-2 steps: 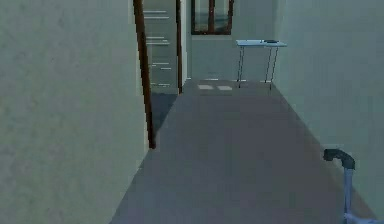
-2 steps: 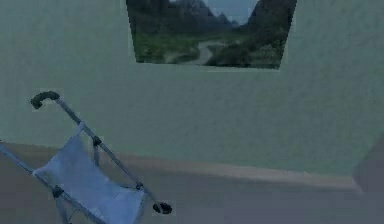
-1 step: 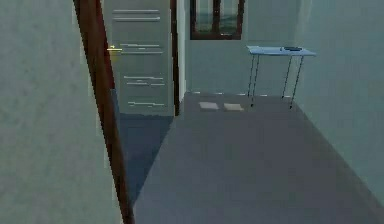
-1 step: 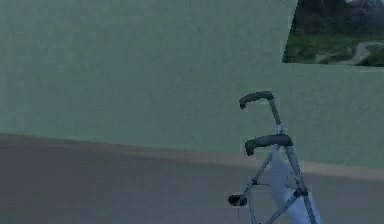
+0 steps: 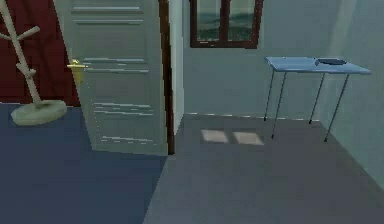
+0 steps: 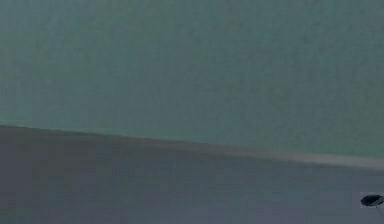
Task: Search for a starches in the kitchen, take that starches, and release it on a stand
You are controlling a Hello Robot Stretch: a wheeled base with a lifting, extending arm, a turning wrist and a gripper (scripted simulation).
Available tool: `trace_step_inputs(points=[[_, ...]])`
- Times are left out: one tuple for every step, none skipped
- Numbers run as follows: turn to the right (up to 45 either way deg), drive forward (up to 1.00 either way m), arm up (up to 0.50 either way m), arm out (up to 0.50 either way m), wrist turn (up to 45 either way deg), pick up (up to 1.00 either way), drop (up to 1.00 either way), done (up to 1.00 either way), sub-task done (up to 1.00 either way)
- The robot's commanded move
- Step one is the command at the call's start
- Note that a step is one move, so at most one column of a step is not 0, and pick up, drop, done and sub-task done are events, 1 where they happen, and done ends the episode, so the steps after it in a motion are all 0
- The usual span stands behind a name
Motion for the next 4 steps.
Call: trace_step_inputs(points=[[0.0,0.3,0.0,0.0,0.0,0.0,0.0,0.0,0.0],[-30.0,0.0,0.0,0.0,0.0,0.0,0.0,0.0,0.0],[-3.0,0.0,0.0,0.0,0.0,0.0,0.0,0.0,0.0],[0.0,0.35,0.0,0.0,0.0,0.0,0.0,0.0,0.0]])
